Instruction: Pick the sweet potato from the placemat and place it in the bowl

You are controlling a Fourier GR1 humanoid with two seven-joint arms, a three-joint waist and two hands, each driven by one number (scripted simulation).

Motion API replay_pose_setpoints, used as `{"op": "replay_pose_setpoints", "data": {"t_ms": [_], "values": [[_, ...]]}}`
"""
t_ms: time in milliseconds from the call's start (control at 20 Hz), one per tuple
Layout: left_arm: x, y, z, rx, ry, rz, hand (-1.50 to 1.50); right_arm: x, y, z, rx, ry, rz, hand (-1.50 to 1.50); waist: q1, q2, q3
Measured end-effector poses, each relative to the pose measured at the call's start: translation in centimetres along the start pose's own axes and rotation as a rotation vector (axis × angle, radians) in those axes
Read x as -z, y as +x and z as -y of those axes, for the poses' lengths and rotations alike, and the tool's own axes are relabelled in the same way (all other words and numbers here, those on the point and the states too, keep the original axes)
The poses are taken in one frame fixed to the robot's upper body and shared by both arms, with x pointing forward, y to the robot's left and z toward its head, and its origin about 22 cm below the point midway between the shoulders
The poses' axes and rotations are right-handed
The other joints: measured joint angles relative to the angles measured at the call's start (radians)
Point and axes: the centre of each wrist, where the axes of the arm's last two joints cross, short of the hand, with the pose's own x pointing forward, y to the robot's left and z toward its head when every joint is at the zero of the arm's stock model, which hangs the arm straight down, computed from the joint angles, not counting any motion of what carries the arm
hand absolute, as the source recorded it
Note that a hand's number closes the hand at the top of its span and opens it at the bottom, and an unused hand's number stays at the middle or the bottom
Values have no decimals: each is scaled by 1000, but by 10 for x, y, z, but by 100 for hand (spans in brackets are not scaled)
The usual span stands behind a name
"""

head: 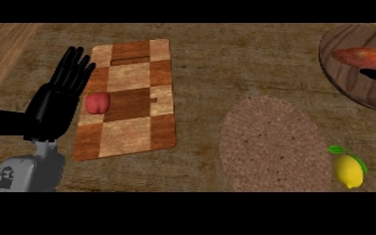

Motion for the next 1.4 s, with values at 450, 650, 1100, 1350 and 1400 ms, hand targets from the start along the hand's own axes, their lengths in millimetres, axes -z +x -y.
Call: {"op": "replay_pose_setpoints", "data": {"t_ms": [450, 650, 1100, 1350, 1400], "values": [[3, -2, 3, -1, -2, -1, 0, 6, 5, -11, 230, 70, 116, -150, -3, 5, 4], [3, 0, 1, 2, 6, 6, 0, 4, 1, -1, 472, -23, 157, -150, -10, 3, 5], [1, 1, -3, 0, 21, 12, 0, -24, -39, 35, 743, -205, 108, -150, -17, 7, 5], [0, 1, -5, 0, 27, 12, 0, -53, -72, 57, 783, -240, 65, -150, -26, 8, 7], [-1, 1, -7, -1, 29, 9, 0, -60, -78, 61, 789, -241, 61, -150, -29, 8, 7]]}}
